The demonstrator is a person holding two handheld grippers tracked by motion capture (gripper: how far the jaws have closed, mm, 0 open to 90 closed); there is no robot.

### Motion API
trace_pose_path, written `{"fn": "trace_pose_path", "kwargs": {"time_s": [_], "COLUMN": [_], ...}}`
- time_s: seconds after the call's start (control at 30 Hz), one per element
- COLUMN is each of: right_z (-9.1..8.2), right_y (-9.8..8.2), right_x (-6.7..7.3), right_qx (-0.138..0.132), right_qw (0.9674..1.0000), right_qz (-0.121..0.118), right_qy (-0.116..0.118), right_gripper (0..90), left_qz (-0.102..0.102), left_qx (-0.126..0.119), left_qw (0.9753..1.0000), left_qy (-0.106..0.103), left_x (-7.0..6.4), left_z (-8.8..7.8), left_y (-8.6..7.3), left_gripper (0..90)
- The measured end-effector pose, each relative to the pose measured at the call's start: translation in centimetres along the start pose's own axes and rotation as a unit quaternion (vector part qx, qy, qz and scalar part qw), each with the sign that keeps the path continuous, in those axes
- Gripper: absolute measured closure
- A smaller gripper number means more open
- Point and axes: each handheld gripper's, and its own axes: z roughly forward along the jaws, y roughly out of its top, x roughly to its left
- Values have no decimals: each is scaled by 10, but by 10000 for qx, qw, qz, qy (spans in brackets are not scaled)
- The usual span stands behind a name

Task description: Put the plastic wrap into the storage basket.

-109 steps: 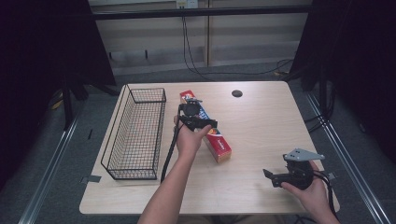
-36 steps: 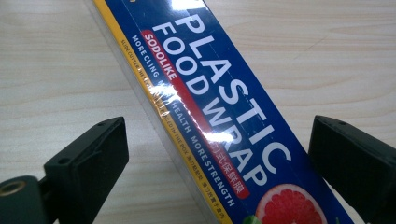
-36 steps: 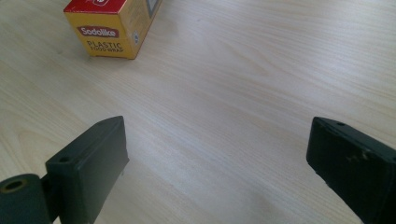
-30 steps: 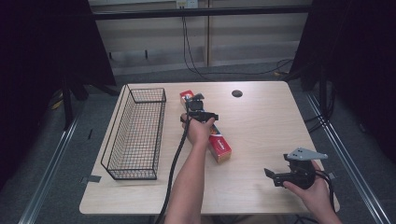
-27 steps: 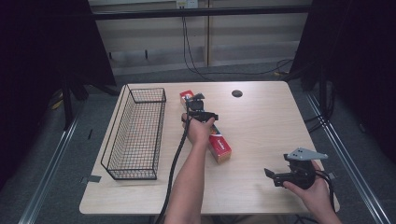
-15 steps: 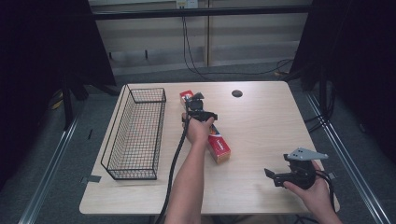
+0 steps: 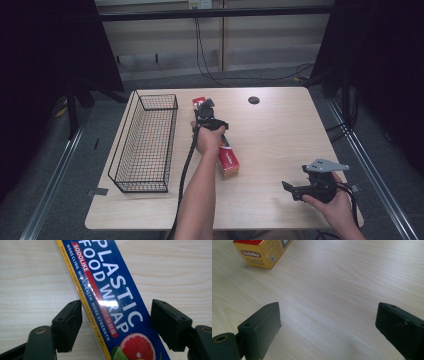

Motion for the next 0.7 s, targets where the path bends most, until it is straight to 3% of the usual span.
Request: {"fn": "trace_pose_path", "kwargs": {"time_s": [0.2, 0.7], "right_z": [0, 1], "right_y": [0, 1], "right_x": [0, 2], "right_qx": [2, -15], "right_qw": [10000, 10000], "right_qz": [1, -14], "right_qy": [15, 49], "right_gripper": [59, 58], "left_qz": [-91, -39], "left_qx": [159, 462], "left_qw": [9998, 9986], "left_qy": [77, 254], "left_x": [5, 12], "left_z": [-5, -13], "left_y": [0, 2], "left_gripper": [313, 403]}}
